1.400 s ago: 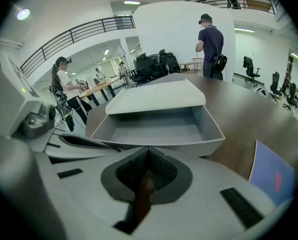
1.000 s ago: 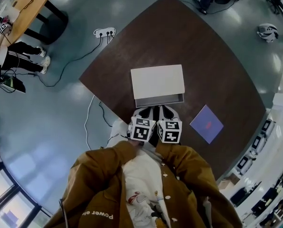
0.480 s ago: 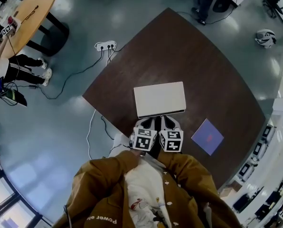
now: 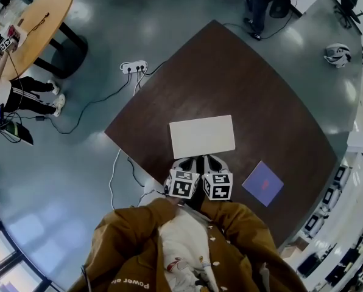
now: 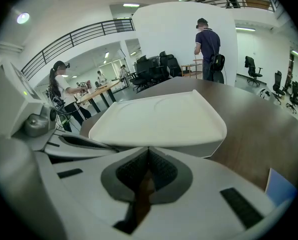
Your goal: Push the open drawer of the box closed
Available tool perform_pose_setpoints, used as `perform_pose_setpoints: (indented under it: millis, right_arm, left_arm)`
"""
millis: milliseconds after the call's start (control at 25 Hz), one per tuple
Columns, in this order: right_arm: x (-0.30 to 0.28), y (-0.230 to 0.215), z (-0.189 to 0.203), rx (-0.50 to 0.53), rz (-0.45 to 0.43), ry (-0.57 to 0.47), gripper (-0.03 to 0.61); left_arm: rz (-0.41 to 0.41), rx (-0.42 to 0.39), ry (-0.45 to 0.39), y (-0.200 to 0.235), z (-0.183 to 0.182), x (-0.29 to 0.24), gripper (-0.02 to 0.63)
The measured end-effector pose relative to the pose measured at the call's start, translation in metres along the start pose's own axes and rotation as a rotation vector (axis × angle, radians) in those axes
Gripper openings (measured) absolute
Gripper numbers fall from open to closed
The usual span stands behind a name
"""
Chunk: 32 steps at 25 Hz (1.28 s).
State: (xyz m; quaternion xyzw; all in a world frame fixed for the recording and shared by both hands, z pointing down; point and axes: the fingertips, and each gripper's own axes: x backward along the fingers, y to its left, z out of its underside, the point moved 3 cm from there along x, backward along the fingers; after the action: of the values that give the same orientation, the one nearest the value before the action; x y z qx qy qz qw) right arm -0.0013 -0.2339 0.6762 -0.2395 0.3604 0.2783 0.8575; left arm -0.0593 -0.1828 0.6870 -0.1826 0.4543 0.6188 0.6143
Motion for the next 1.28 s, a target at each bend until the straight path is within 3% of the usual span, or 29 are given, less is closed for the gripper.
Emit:
perform_pose_setpoints:
  millis: [480,800,1280]
  right_arm:
    - [0.031,-0.005,0.0,0.007,-0.008,-0.065,0.006]
    - [0.081,-0.002,0.001,-0.002,-0.004,-0.156,0.006]
    - [0.202,-0.013,0.016,0.005,0.017,-0.345,0.006]
  left_arm:
    - [0.032,-0.051,-0.086,-0.024,-0.022,0.029,0.008]
    - [0.105,-0.1,-0.143,-0.059,-0.035,0.07,0.008]
    - [0.2,-0.375,-0.198,-0.148,-0.029,0.142,0.008]
